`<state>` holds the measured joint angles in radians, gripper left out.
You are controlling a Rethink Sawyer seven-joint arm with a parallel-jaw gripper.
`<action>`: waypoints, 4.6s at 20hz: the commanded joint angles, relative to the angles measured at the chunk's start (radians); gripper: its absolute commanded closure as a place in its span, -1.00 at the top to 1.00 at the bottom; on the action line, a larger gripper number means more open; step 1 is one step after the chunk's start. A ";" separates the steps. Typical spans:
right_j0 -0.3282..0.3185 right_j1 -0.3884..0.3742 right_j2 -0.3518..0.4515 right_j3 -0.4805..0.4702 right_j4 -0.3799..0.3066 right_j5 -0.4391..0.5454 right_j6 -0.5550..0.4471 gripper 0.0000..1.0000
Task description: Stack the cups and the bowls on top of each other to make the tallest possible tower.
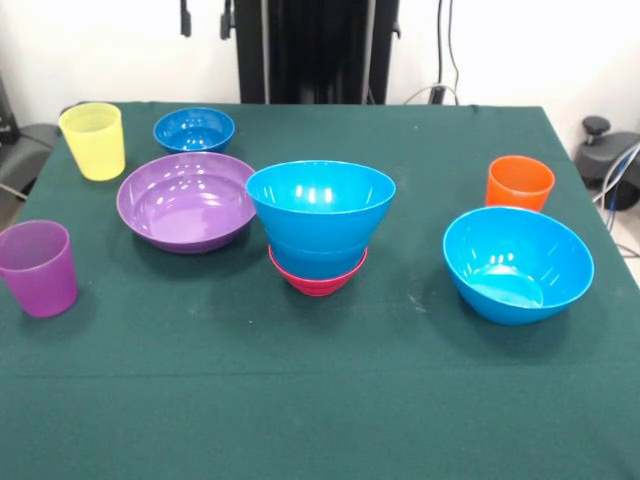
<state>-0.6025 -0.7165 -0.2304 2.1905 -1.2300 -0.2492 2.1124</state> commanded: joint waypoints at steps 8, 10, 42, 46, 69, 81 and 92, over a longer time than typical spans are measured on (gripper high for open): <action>0.139 0.277 -0.017 -0.163 0.188 -0.141 0.016 1.00; 0.135 0.310 -0.011 -0.188 0.194 -0.143 0.017 1.00; 0.029 0.311 0.187 -0.297 0.118 0.129 0.012 1.00; 0.029 0.298 0.190 -0.298 0.120 0.112 0.022 1.00; 0.129 0.451 0.097 -0.395 0.205 0.000 0.058 1.00; 0.087 0.420 0.156 -0.381 0.175 0.068 0.054 1.00; 0.061 0.217 0.195 -0.205 0.171 0.153 0.050 1.00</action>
<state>-0.5165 -0.4016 -0.1951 1.9666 -1.0679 -0.2094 2.1124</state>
